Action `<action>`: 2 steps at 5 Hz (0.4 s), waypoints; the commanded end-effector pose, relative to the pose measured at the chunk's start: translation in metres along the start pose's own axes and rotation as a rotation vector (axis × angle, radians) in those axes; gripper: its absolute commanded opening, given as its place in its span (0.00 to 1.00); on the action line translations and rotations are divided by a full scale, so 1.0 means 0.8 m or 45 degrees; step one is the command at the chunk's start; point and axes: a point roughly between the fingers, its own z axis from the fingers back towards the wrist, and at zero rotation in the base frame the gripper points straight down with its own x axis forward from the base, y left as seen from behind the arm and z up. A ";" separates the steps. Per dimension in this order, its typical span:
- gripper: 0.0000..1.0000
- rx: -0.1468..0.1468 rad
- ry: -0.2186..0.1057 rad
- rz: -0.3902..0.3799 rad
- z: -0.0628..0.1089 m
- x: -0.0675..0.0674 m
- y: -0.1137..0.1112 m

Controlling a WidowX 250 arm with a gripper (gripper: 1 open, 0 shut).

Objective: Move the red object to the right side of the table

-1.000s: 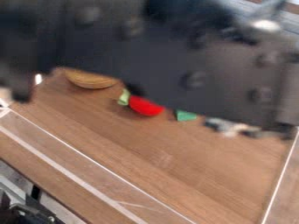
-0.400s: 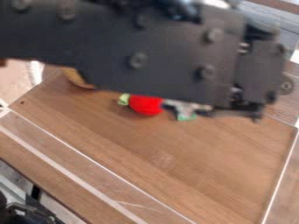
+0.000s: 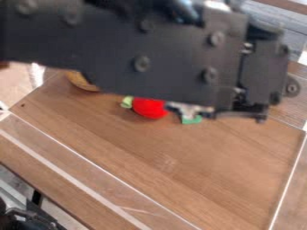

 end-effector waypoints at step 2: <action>0.00 -0.029 -0.034 -0.084 0.005 0.009 -0.011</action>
